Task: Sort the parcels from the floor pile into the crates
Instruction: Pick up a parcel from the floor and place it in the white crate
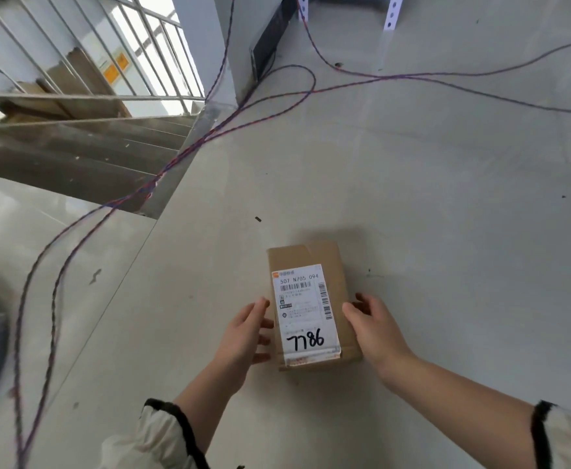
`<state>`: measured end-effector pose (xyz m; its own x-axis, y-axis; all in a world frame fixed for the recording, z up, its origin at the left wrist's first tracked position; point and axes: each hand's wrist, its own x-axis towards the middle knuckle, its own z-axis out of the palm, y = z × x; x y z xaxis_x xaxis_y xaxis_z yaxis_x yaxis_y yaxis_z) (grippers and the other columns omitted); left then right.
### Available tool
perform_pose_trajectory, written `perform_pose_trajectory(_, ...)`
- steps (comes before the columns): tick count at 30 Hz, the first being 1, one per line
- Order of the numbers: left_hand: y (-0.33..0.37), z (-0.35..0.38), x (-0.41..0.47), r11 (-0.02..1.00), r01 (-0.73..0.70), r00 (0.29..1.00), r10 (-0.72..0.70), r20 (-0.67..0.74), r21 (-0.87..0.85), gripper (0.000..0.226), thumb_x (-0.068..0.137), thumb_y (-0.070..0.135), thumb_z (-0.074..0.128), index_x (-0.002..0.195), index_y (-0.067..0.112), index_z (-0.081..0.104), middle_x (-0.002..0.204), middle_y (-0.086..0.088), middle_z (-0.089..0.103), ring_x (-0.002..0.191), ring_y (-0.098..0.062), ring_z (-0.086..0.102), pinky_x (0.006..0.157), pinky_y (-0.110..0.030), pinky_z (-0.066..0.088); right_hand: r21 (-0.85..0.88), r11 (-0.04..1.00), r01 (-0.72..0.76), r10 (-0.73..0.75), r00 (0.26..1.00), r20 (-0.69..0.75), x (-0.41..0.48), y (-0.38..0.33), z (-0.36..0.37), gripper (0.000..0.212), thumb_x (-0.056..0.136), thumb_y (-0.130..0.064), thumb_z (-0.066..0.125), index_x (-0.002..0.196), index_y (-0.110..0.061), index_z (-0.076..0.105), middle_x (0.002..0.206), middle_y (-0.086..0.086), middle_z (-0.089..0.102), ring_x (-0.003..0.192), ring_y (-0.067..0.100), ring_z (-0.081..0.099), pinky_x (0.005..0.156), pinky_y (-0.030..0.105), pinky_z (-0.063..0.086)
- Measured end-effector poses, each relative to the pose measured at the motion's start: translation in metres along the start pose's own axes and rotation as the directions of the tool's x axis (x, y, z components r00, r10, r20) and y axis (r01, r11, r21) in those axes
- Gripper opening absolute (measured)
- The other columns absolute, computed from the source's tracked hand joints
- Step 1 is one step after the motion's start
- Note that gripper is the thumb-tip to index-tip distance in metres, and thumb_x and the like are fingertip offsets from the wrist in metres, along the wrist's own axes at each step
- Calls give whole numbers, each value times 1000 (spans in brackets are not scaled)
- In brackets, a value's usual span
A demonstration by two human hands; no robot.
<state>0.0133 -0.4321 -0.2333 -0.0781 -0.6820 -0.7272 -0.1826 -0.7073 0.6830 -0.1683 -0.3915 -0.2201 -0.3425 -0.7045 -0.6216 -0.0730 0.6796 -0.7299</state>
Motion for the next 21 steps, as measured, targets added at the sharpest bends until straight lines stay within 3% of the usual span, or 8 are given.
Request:
perform_pose_trajectory(2, -4, 1, 4, 1000, 14, 1000, -13, -26, 13, 36, 96, 46, 43, 109, 17, 61, 88, -8, 62, 70, -20, 56, 64, -32, 49, -50, 995, 89, -87, 996, 30, 2, 3, 0, 43, 97, -29, 48, 138, -23, 40, 129, -3, 53, 118, 17, 53, 104, 38, 40)
perform_pose_trajectory(5, -12, 6, 8, 1000, 6, 1000, -5, 20, -10, 33, 97, 44, 42, 100, 17, 62, 63, 3, 67, 52, -10, 62, 49, -23, 52, -35, 990, 135, -131, 987, 93, 2, 12, 4, 22, 100, -27, 40, 114, -42, 48, 113, -13, 63, 105, 7, 59, 94, 28, 46)
perform_pose_trajectory(8, -19, 8, 11, 999, -33, 999, 34, 27, -29, 32, 98, 41, 40, 101, 16, 60, 57, 7, 65, 47, -8, 60, 45, -22, 51, 24, 994, 110, -112, 990, 88, 4, 19, 8, 20, 100, -28, 38, 106, -39, 53, 96, -24, 63, 92, -7, 59, 76, 8, 45)
perform_pose_trajectory(11, -20, 10, 16, 998, -60, 998, 60, -7, -37, 28, 99, 39, 39, 101, 20, 60, 59, 6, 65, 47, -8, 59, 42, -21, 47, 31, 996, 89, -91, 993, 81, 6, 21, 10, 20, 100, -28, 37, 102, -35, 56, 92, -24, 65, 89, -10, 61, 69, 1, 43)
perform_pose_trajectory(14, -20, 14, 21, 998, -69, 996, 69, -55, -8, 24, 99, 38, 40, 101, 26, 61, 80, -2, 73, 66, -18, 70, 49, -27, 53, -35, 993, 117, -115, 991, 71, 7, 20, 11, 27, 100, -29, 36, 118, -29, 56, 98, -24, 62, 95, -3, 60, 69, -4, 38)
perform_pose_trajectory(17, -15, 19, 17, 997, -79, 991, 81, -103, 22, 24, 100, 34, 39, 99, 26, 62, 91, 1, 74, 84, -19, 71, 60, -29, 54, -39, 995, 89, -85, 991, 99, 4, 13, 8, 32, 101, -29, 34, 126, -21, 53, 103, -17, 61, 103, 6, 58, 72, -2, 37)
perform_pose_trajectory(19, -3, 24, 1, 993, -110, 988, 114, -102, 43, 28, 102, 29, 35, 98, 24, 63, 94, 1, 73, 92, -21, 69, 71, -31, 54, -3, 999, 41, -40, 991, 127, -9, 0, 4, 30, 101, -25, 35, 125, -25, 52, 110, -10, 62, 106, 10, 58, 81, 9, 41)
perform_pose_trajectory(21, 12, 27, -24, 987, -156, 980, 158, -120, 24, 29, 102, 28, 32, 106, 20, 60, 100, -2, 71, 99, -23, 67, 84, -39, 54, 5, 999, 54, -54, 991, 121, -31, -21, -5, 32, 102, -23, 33, 128, -35, 47, 120, -9, 58, 105, 5, 56, 84, 11, 42)
